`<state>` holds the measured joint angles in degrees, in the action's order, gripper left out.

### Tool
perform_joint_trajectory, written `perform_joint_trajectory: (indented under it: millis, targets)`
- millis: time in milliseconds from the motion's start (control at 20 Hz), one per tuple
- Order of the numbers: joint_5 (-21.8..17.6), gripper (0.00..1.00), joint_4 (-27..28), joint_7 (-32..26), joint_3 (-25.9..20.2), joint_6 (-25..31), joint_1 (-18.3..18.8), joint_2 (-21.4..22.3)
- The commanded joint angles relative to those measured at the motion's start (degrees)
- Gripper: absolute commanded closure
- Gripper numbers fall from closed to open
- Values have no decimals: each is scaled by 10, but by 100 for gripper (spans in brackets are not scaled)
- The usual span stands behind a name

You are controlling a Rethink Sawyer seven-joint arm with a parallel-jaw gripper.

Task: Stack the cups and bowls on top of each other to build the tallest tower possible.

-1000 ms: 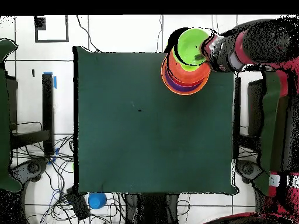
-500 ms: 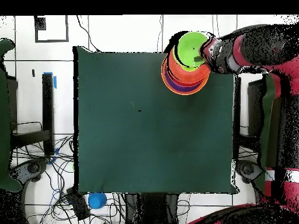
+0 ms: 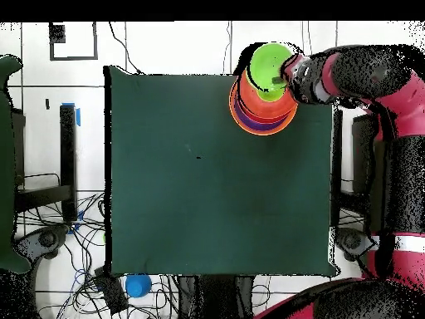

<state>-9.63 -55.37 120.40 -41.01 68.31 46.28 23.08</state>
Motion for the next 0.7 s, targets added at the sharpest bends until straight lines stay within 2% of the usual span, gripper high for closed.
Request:
perform_joint_trajectory:
  millis: [50, 450, 700]
  targets:
    - [-38, 100, -25, -163, -6, -14, -8, -20]
    - [-34, 100, 10, -170, -4, 29, -17, -36]
    - [-29, 100, 28, -167, -5, 57, -19, -28]
